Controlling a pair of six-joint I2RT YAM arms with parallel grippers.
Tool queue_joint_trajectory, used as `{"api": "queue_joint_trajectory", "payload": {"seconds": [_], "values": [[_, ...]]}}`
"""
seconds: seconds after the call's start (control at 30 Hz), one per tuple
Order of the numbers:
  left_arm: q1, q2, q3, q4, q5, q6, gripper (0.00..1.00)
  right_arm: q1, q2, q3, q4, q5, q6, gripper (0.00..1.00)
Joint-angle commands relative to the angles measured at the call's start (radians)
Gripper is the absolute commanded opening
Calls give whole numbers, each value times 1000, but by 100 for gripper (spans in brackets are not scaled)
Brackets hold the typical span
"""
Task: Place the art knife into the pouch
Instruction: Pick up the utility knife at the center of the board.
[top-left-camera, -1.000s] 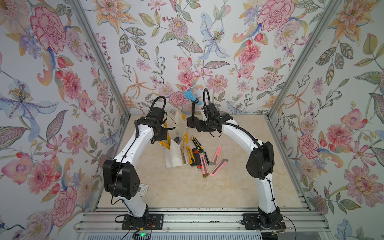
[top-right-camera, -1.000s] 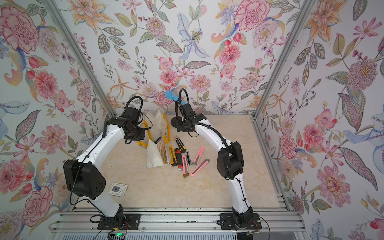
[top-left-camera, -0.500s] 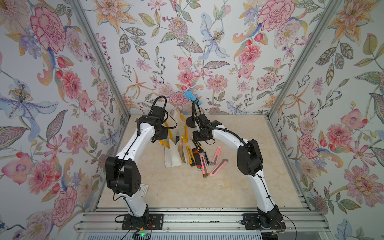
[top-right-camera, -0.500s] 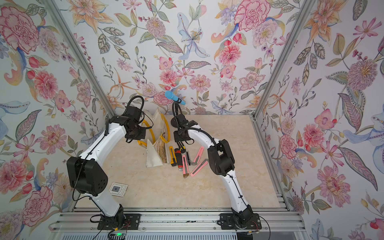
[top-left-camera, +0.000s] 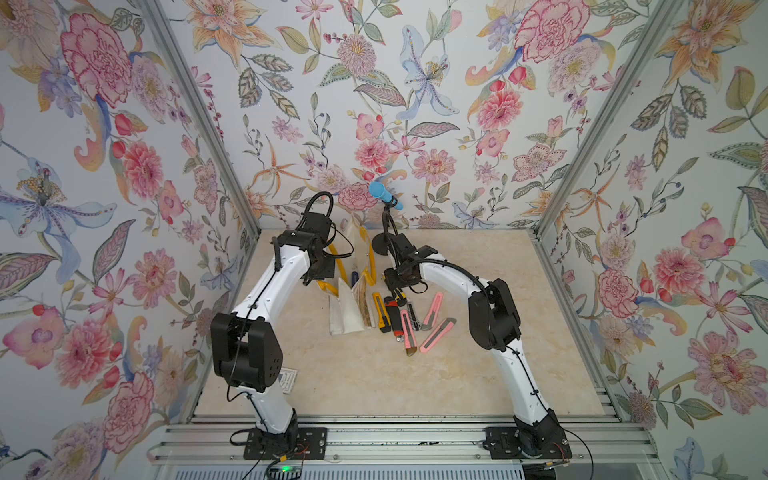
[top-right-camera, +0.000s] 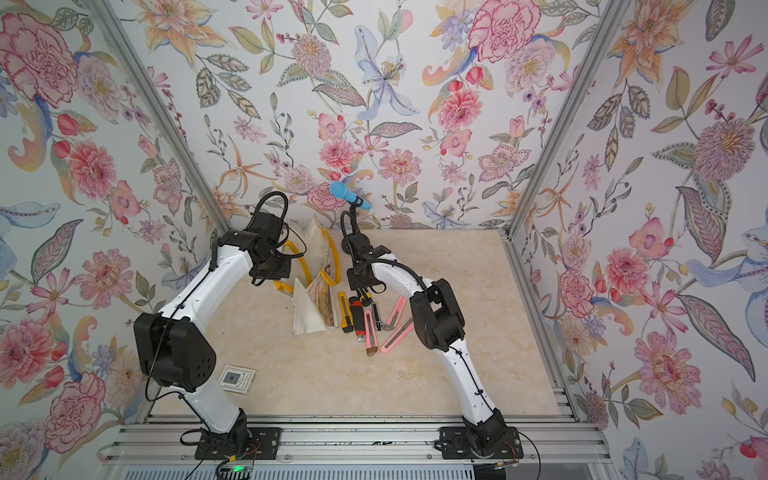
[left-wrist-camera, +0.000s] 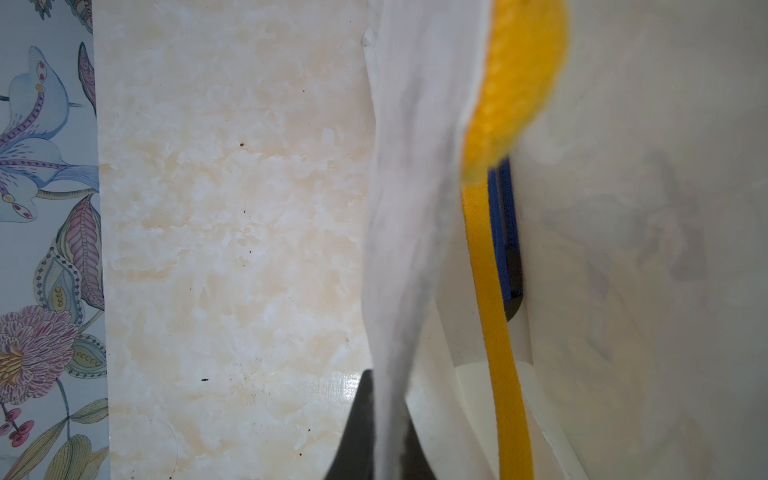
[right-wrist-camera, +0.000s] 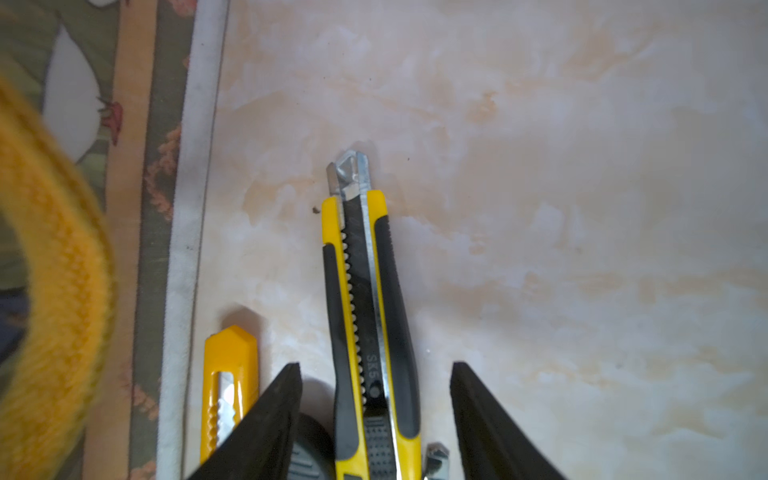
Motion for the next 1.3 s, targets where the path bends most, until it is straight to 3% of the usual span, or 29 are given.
{"api": "queue_joint_trajectory", "payload": {"seconds": [0.0, 0.67, 0.8, 0.97, 1.27], "values": [[8, 11, 23, -21, -25, -12, 0, 18, 23, -20, -9, 16, -26, 60], [7, -47, -46, -15, -19, -48, 0, 14, 61, -58, -9, 71, -21, 58], [6, -49, -48, -15, -18, -52, 0, 13, 70, -66, -9, 58, -22, 49], [5, -53, -51, -14, -14, -54, 0, 11, 58, -81, -9, 84, -17, 28], [0, -56, -70, 2, -6, -55, 0, -10, -22, -18, -9, 23, 54, 25]]}}
